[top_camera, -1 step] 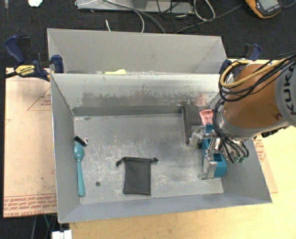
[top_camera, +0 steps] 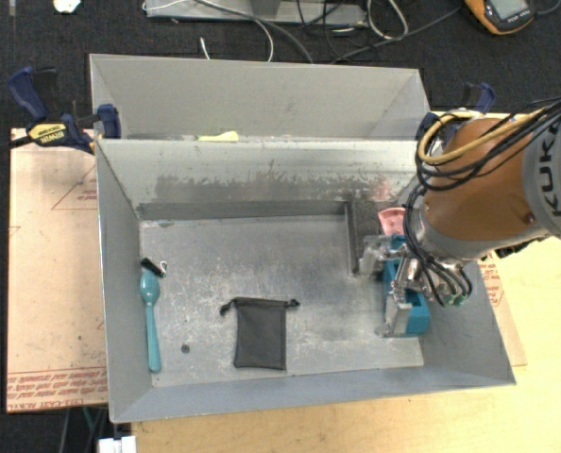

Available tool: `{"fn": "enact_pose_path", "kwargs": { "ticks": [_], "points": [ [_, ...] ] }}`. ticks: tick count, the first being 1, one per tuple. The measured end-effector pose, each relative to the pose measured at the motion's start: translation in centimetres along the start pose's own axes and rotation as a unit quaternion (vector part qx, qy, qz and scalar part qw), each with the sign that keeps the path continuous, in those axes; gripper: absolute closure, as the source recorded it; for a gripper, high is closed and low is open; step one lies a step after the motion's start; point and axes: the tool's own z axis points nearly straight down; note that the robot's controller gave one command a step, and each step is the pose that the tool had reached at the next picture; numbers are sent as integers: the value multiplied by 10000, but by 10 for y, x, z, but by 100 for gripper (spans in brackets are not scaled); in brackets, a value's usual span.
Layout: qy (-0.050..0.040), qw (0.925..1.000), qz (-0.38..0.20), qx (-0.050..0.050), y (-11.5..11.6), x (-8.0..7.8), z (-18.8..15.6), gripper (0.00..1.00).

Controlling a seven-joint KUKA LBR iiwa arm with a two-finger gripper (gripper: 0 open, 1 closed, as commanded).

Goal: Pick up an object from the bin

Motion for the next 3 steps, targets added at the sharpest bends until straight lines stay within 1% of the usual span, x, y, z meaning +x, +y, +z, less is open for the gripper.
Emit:
{"fn": "enact_pose_path", "kwargs": {
  "ticks": [1, 2, 3],
  "points": [
    [-2, 9997, 255, 0, 4, 0, -1, 0],
    [-24, 9963, 855, -3, 14, -17, 9, 0],
    [-15, 9999, 130, -3, 28, -25, 13, 0]
  ]
}}
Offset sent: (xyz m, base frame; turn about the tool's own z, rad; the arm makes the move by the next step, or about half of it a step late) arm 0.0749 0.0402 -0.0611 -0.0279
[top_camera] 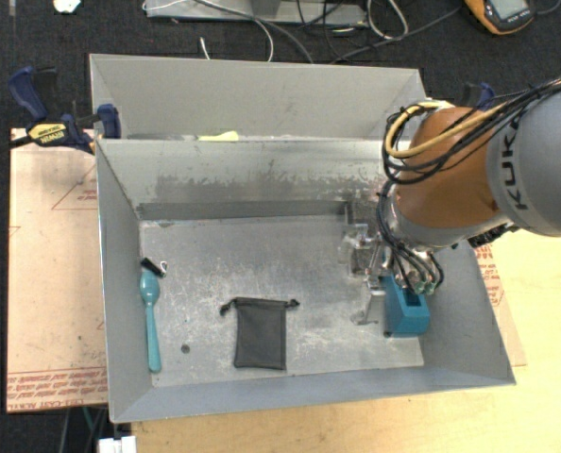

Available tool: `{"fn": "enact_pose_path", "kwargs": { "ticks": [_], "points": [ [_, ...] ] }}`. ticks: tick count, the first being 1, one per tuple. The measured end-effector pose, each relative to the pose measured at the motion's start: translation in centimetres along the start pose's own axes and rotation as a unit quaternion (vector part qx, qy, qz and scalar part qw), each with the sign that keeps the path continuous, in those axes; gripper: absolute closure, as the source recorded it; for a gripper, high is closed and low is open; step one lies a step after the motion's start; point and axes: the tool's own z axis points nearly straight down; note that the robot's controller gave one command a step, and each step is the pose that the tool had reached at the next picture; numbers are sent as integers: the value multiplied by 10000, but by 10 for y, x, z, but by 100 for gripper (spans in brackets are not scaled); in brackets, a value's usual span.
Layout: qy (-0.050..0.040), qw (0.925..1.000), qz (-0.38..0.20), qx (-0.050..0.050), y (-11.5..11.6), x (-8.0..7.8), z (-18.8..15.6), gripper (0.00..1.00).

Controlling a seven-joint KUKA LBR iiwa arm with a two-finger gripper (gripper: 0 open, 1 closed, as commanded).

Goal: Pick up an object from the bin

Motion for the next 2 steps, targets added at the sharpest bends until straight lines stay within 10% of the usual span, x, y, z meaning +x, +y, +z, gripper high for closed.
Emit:
{"fn": "enact_pose_path", "kwargs": {
  "ticks": [2],
  "points": [
    [-5, 9989, 462, -3, 51, 25, 6, 0]
  ]
}}
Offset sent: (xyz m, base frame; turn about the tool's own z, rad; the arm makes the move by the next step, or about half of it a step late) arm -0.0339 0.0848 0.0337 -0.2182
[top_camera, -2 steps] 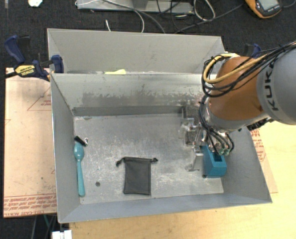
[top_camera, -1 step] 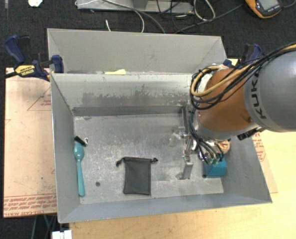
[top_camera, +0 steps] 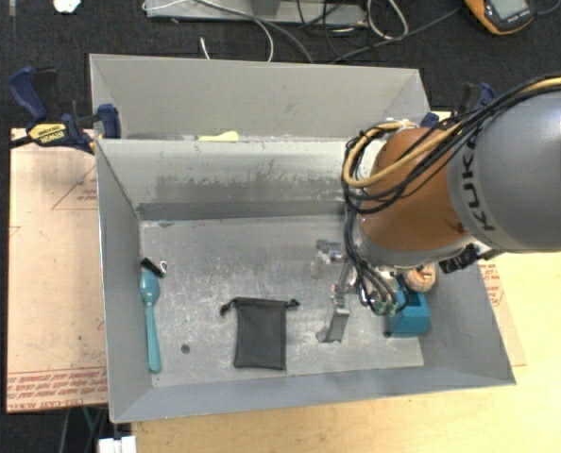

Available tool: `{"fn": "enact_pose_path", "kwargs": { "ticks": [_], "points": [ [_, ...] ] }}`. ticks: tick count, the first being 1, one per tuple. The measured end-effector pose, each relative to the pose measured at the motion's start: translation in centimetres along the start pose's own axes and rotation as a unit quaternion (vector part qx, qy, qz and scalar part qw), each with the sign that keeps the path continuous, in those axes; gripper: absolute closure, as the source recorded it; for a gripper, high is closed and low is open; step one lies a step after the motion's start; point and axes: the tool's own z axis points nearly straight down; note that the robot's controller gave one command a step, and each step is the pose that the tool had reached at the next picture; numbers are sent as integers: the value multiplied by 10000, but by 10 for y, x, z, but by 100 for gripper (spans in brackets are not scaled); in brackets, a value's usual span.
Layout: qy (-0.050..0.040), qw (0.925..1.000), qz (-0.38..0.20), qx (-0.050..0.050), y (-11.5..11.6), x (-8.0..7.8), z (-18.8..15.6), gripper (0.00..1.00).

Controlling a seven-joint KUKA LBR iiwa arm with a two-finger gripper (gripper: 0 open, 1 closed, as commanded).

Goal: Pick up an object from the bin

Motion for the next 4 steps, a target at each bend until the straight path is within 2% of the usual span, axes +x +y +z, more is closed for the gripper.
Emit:
{"fn": "enact_pose_path", "kwargs": {
  "ticks": [1, 2, 3, 4],
  "points": [
    [2, 9886, -1502, -8, 17, 16, -30, 0],
    [-21, 9917, -1284, -11, 49, 30, 33, 0],
    [-53, 9821, -1881, -19, 86, 27, 79, 0],
    [-44, 9785, -2064, -9, 98, 30, 77, 0]
  ]
}}
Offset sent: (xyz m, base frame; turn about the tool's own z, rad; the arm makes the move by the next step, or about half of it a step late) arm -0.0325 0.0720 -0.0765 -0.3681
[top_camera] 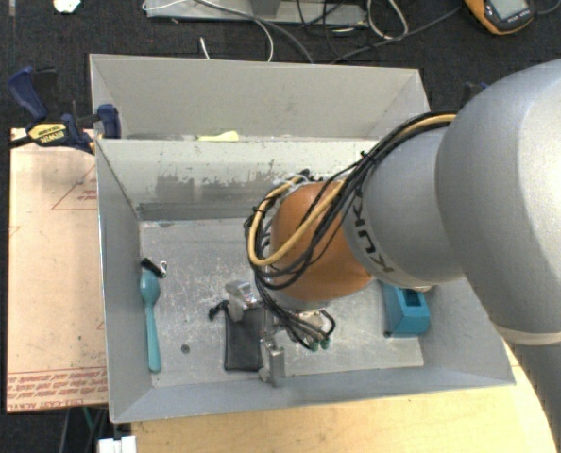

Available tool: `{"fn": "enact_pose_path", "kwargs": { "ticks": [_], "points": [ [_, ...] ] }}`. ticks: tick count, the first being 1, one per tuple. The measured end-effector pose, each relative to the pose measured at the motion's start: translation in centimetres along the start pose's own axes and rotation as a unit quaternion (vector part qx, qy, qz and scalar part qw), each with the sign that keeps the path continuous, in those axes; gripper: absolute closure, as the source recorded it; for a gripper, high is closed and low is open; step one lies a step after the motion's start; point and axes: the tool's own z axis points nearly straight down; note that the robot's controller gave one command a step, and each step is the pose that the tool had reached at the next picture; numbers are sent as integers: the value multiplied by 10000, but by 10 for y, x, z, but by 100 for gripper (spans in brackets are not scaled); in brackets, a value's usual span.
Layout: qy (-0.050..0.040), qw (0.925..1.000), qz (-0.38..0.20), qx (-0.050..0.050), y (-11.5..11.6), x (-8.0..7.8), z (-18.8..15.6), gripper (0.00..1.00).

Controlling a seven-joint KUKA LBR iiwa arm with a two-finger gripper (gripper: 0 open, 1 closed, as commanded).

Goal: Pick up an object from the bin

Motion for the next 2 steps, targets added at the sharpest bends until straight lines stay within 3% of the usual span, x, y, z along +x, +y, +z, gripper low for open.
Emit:
{"fn": "enact_pose_path", "kwargs": {
  "ticks": [1, 2],
  "points": [
    [-15, 9997, 230, -10, -14, 7, 0, 0],
    [-2, 10000, -64, 0, -17, 5, -1, 100]
  ]
}}
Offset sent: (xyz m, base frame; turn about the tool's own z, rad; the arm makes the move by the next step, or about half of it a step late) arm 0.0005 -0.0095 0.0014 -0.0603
